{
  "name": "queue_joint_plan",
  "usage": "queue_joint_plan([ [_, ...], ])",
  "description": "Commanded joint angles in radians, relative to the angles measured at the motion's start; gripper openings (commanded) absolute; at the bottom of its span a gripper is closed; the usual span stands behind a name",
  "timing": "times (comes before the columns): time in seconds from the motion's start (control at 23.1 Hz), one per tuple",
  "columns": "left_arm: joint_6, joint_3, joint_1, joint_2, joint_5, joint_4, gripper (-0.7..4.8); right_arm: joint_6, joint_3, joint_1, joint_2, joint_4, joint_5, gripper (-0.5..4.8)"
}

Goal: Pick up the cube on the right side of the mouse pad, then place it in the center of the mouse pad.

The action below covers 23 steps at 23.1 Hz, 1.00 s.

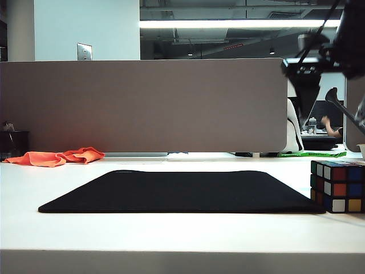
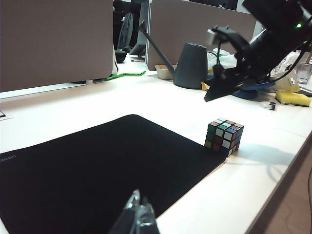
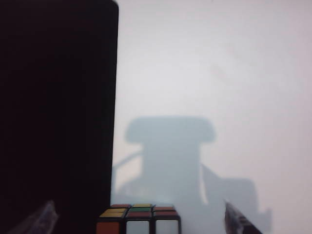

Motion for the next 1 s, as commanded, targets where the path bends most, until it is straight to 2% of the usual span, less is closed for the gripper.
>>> queue_joint_plan([
  [0.04,-0.003,0.004,0.000,0.000,0.005,0.012,-0.06,0.031,0.004,0.002,0.024,0.003,-0.013,4.73],
  [1.0,-0.003,0.004,0.000,0.000,0.005,0.013,-0.06,0.031,0.004,0.001,0.138,0.005,-0.024,4.79],
])
